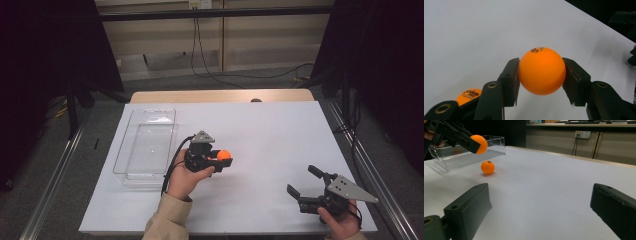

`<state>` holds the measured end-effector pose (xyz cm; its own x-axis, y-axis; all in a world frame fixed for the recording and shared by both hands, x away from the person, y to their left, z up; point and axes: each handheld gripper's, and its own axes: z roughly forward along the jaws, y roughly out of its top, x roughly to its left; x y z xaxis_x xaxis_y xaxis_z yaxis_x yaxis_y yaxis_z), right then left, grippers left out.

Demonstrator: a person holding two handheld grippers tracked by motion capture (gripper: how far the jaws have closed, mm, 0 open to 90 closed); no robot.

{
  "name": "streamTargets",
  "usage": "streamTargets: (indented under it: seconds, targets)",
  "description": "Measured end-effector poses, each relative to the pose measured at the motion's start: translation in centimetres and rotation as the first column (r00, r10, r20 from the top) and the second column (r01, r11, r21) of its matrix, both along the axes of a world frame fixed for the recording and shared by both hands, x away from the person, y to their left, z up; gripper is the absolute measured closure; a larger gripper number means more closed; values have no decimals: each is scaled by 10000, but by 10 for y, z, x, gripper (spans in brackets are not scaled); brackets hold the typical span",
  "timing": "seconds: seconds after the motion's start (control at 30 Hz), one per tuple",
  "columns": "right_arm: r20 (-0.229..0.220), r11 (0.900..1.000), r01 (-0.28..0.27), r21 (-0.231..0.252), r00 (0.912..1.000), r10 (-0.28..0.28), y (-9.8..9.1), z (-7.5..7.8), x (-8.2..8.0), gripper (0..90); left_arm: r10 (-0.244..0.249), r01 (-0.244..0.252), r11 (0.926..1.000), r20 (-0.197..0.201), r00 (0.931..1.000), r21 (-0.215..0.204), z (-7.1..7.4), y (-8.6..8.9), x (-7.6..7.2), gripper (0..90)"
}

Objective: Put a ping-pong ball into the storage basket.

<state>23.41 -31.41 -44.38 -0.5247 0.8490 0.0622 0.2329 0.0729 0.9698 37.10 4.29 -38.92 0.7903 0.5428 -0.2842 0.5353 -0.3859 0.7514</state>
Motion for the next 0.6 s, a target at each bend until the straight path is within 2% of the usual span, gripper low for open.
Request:
streamTargets:
  seconds: [0.6]
  targets:
    - [-7,10000,15,3,10000,-15,0,0,0,27,218,-218,9997,-7,9998,-76,3,10,3,509]
